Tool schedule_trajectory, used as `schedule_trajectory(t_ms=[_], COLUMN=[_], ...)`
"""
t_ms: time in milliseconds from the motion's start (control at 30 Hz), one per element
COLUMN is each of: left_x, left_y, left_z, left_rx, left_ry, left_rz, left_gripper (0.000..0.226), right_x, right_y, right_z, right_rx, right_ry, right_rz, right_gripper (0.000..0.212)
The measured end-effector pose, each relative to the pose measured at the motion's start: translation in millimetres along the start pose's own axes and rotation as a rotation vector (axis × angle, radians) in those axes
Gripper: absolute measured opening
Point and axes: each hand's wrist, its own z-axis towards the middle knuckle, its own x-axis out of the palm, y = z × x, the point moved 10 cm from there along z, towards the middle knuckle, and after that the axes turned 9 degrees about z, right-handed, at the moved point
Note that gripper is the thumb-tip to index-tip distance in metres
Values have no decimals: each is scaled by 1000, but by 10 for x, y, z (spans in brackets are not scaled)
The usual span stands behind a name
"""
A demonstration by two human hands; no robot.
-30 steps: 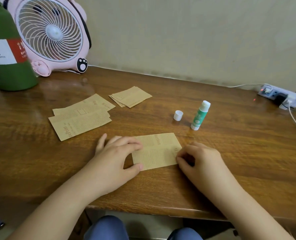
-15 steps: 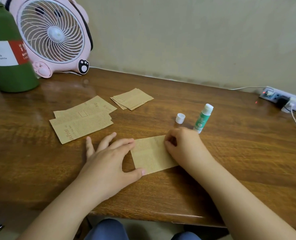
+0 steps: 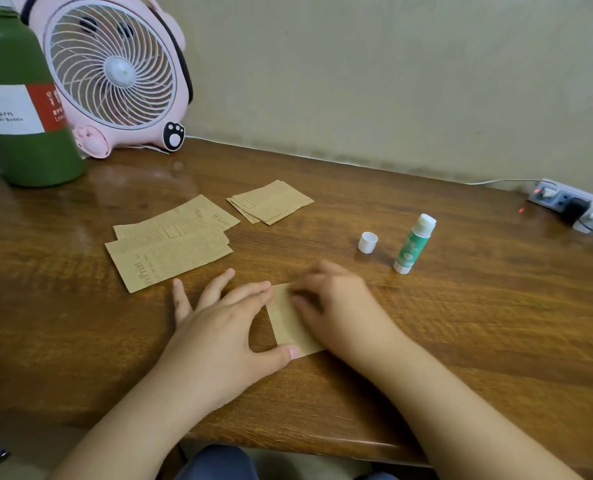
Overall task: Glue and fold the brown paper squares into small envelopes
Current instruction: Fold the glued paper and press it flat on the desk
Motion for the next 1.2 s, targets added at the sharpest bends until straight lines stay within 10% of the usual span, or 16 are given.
schedule_trajectory(t_ms=[500, 1200], left_x=[20, 16], left_y=[13, -18], left_z=[0, -6], left_rx=[18, 39], left_ry=[28, 120], left_rz=[4, -10], left_gripper=[88, 81], right_x=[270, -66], right_y=[16, -460], right_z=[-462, -488], right_rx=[-49, 202], right_ry=[380, 327], right_rz=[-142, -286], right_gripper=[60, 57])
